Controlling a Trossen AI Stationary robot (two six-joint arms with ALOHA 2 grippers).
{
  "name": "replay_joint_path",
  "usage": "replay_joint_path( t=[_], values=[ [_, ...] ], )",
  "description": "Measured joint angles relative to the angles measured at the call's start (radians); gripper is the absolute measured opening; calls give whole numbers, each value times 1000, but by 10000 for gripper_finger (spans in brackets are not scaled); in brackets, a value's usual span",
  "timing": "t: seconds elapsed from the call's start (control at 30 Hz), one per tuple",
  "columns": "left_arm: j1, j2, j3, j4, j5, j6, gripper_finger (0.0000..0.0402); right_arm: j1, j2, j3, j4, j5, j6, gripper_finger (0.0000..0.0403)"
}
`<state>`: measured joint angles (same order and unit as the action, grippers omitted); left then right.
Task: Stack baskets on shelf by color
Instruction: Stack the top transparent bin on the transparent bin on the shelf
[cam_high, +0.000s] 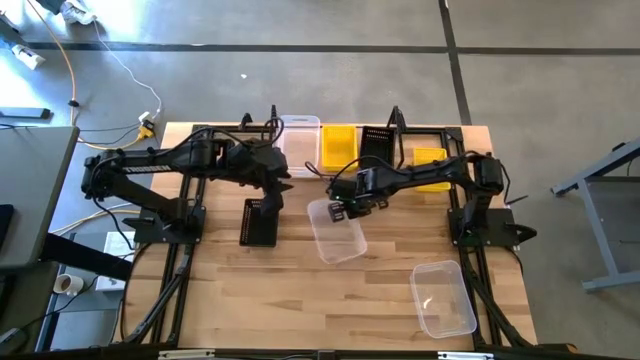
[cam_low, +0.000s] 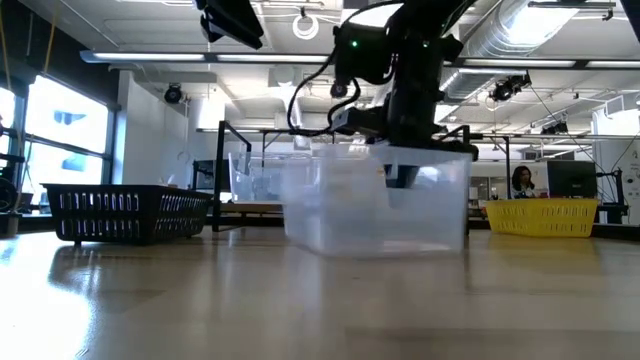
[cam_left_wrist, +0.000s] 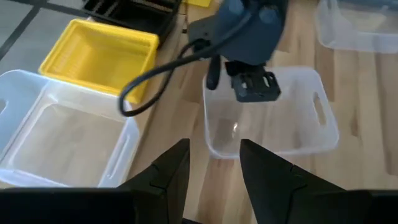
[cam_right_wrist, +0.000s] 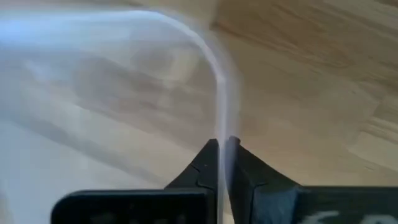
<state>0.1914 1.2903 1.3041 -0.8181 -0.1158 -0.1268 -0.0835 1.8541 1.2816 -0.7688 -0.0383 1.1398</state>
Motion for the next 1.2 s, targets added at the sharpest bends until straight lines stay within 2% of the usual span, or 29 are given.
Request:
replay_joint_path(
  t=[0.3,0.53,0.73,1.0,1.2],
  values=[
    [-107,0,0,0,1,-70,131,29,-41,20,46,70,-35,2],
    [-204,0,0,0,1,-187,131,64,-43,146,49,141,-126,1],
    [-296,0,0,1,-3,-228,131,69,-43,236,50,229,-200,0],
    [-384,19,0,47,-104,-227,131,44,-43,275,70,323,-215,0],
    [-403,58,-2,54,-142,-150,131,35,-43,275,168,325,-191,0]
  ],
)
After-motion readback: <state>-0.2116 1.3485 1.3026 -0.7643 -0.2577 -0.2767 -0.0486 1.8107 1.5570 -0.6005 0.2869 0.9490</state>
